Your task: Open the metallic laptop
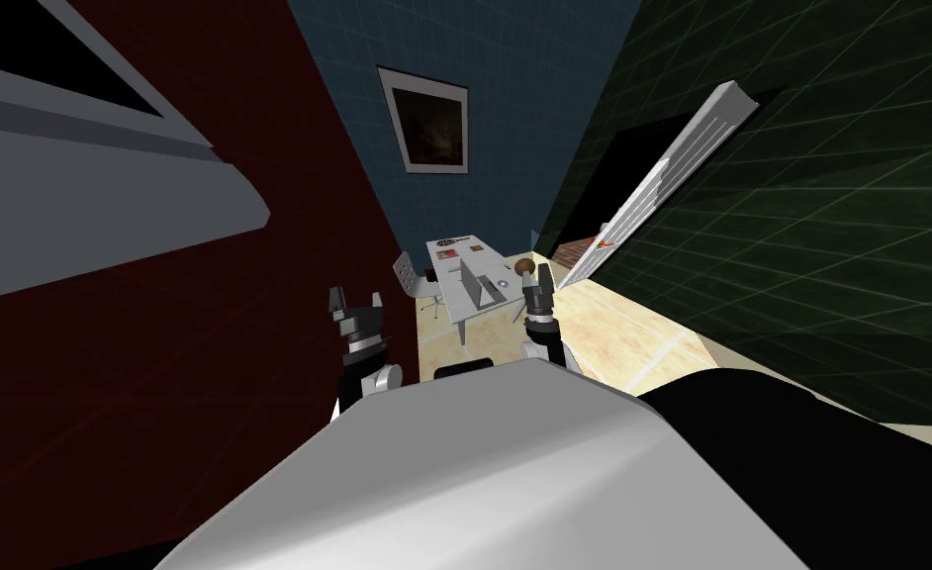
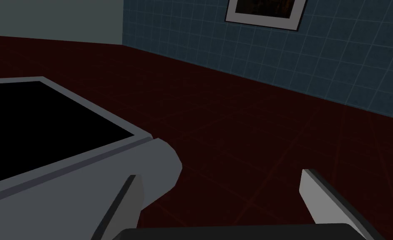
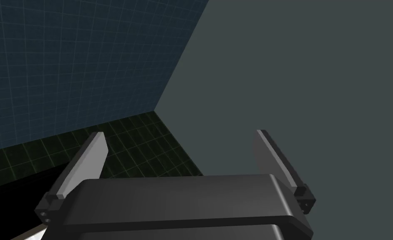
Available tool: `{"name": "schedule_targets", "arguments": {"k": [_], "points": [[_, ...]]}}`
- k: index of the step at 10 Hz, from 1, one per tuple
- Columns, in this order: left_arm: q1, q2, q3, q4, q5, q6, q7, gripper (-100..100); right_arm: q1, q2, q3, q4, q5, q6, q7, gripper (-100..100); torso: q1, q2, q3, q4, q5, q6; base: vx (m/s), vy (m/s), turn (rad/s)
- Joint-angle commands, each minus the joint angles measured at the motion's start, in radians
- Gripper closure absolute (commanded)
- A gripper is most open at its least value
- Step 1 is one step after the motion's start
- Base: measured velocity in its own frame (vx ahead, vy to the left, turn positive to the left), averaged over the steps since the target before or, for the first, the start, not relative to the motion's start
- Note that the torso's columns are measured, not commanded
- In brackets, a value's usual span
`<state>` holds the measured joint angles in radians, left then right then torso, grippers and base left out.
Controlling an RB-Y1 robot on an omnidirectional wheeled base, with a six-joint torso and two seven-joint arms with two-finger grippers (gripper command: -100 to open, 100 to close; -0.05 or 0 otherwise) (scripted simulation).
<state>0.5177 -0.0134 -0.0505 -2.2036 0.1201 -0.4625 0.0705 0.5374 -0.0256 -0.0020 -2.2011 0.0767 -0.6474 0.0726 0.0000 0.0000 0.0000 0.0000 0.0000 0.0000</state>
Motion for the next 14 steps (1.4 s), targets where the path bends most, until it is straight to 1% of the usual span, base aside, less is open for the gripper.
{"name": "schedule_targets", "arguments": {"k": [1,3,9,10,11,14], "points": [[0.0,0.0,0.0,0.0,0.0,0.0,0.0,0,0.0,0.0,0.0,0.0,0.0,0.0,0.0,0,0.0,0.04,-0.082,0.041,0.0,0.0,0.0,0.0,0.0],[0.0,0.0,0.0,0.0,0.0,0.0,0.0,0,0.0,0.0,0.0,0.0,0.0,0.0,0.0,0,0.0,0.175,-0.351,0.176,0.0,0.0,0.0,0.0,0.0],[0.0,0.0,0.0,0.0,0.0,0.0,0.0,0,0.0,0.0,0.0,0.0,0.0,0.0,0.0,0,0.0,0.618,-1.234,0.617,0.0,0.0,0.0,0.0,0.0],[0.0,0.0,0.0,0.0,0.0,0.0,0.0,0,-0.012,-0.043,-0.001,0.013,-0.025,0.011,-0.011,-100,0.0,0.691,-1.382,0.691,0.0,0.0,0.0,0.0,0.0],[0.0,0.0,0.0,0.0,0.0,0.0,0.0,0,-0.02,-0.06,-0.001,0.021,-0.042,0.019,-0.018,-100,0.0,0.725,-1.451,0.724,0.0,0.0,-0.006,-0.006,0.002],[0.0,0.0,0.0,0.0,0.0,0.0,0.0,0,-0.055,-0.103,-0.003,0.058,-0.118,0.053,-0.051,-100,0.0,0.738,-1.476,0.738,0.0,0.0,-0.012,-0.009,0.002]]}}
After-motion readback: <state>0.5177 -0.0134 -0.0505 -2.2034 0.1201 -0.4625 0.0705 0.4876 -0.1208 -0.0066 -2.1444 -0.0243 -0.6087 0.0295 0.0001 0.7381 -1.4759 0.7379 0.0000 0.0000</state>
